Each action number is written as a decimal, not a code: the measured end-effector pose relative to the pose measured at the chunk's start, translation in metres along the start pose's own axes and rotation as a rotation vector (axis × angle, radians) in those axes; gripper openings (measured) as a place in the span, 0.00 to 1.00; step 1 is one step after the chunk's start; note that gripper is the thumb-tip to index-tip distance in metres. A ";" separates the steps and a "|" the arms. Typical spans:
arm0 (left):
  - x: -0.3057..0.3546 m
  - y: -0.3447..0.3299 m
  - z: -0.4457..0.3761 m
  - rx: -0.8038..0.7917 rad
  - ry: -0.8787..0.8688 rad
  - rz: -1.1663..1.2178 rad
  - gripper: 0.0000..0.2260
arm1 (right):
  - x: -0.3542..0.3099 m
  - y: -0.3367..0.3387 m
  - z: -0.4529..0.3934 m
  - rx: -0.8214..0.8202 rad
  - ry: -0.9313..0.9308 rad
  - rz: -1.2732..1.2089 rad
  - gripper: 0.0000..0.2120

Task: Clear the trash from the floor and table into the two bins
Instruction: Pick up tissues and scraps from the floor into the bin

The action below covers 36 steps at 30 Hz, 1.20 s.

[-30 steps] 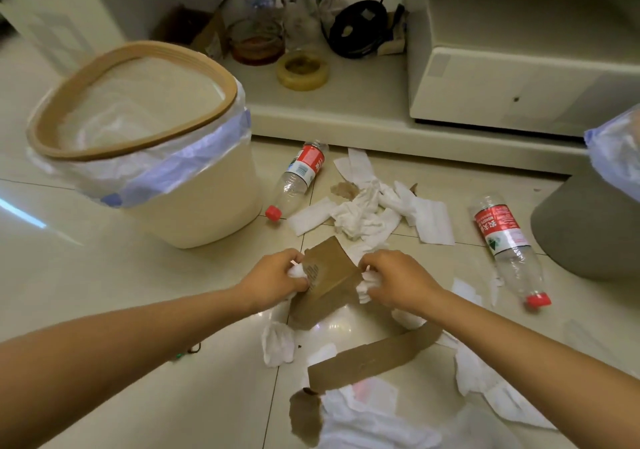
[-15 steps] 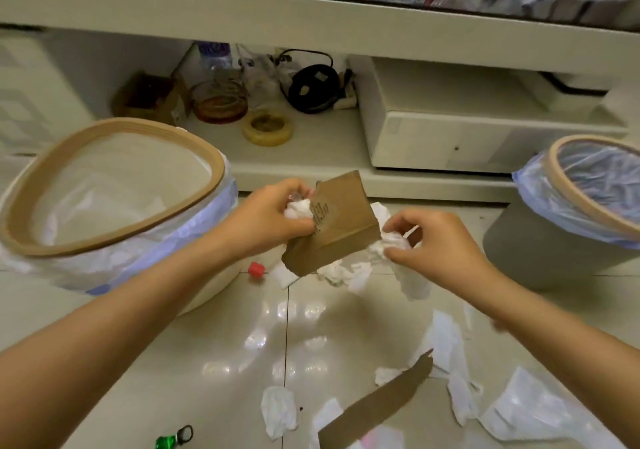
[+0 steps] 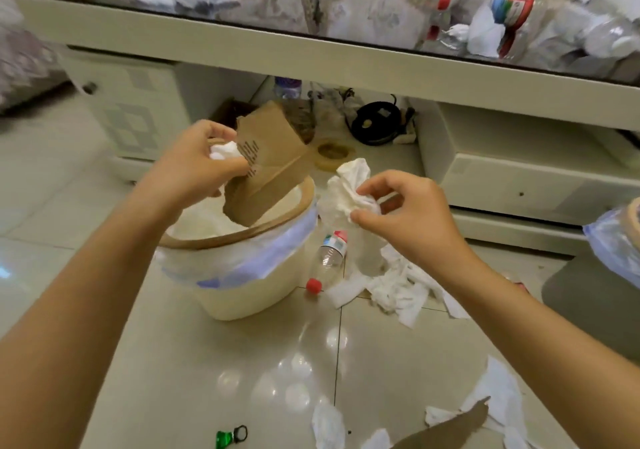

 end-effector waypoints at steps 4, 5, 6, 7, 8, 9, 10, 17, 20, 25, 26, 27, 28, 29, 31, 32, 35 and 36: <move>-0.024 0.018 0.005 0.013 0.100 -0.059 0.27 | -0.030 -0.035 -0.011 -0.066 0.032 -0.104 0.10; -0.029 0.019 0.007 0.001 0.119 -0.070 0.29 | -0.035 -0.044 -0.014 -0.090 0.033 -0.130 0.10; -0.033 0.019 0.009 -0.013 0.130 -0.079 0.30 | -0.041 -0.053 -0.017 -0.111 0.035 -0.160 0.10; -0.037 0.017 0.011 -0.029 0.135 -0.086 0.30 | -0.045 -0.060 -0.020 -0.125 0.035 -0.198 0.11; -0.040 0.016 0.012 -0.039 0.141 -0.089 0.30 | -0.049 -0.067 -0.023 -0.134 0.032 -0.240 0.11; -0.044 0.014 0.013 -0.046 0.151 -0.086 0.29 | -0.052 -0.074 -0.027 -0.139 0.021 -0.278 0.11; -0.047 0.013 0.014 -0.046 0.159 -0.070 0.28 | -0.054 -0.080 -0.031 -0.145 0.004 -0.308 0.11; -0.049 0.010 0.014 0.149 0.144 0.065 0.12 | -0.048 -0.112 -0.059 -0.340 -0.182 -0.352 0.16; -0.046 0.005 0.012 0.125 0.079 0.007 0.13 | -0.041 -0.111 -0.057 -0.396 -0.190 -0.323 0.14; -0.044 -0.013 0.012 0.031 -0.017 -0.103 0.15 | -0.026 -0.099 -0.050 -0.353 -0.171 -0.437 0.10; -0.043 -0.017 0.012 -0.004 -0.036 -0.124 0.17 | -0.022 -0.096 -0.049 -0.322 -0.161 -0.457 0.10; -0.042 -0.022 0.011 -0.047 -0.047 -0.144 0.18 | -0.018 -0.093 -0.049 -0.296 -0.157 -0.479 0.09; -0.040 -0.027 0.012 -0.101 -0.050 -0.168 0.19 | -0.014 -0.089 -0.049 -0.275 -0.160 -0.496 0.09; -0.040 -0.032 0.012 -0.162 -0.047 -0.196 0.20 | -0.009 -0.086 -0.049 -0.256 -0.168 -0.503 0.09; -0.039 -0.042 0.013 -0.262 -0.045 -0.242 0.18 | -0.001 -0.082 -0.050 -0.228 -0.193 -0.500 0.08; -0.039 -0.045 0.014 -0.274 -0.045 -0.247 0.15 | 0.004 -0.080 -0.049 -0.218 -0.207 -0.493 0.08; -0.043 -0.048 0.011 -0.185 -0.017 -0.209 0.07 | 0.017 -0.074 -0.048 -0.189 -0.246 -0.455 0.09; -0.046 -0.046 0.009 -0.129 -0.013 -0.211 0.06 | 0.021 -0.071 -0.047 -0.180 -0.257 -0.441 0.09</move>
Point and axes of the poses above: each hand's wrist, its own z-axis away from the middle knuckle, its own y-axis out of the back of the hand, x = y × z, the point moved 3 cm from there along -z, towards the middle knuckle, and after that the axes turned 12 degrees about -y, right-handed, at the moved point
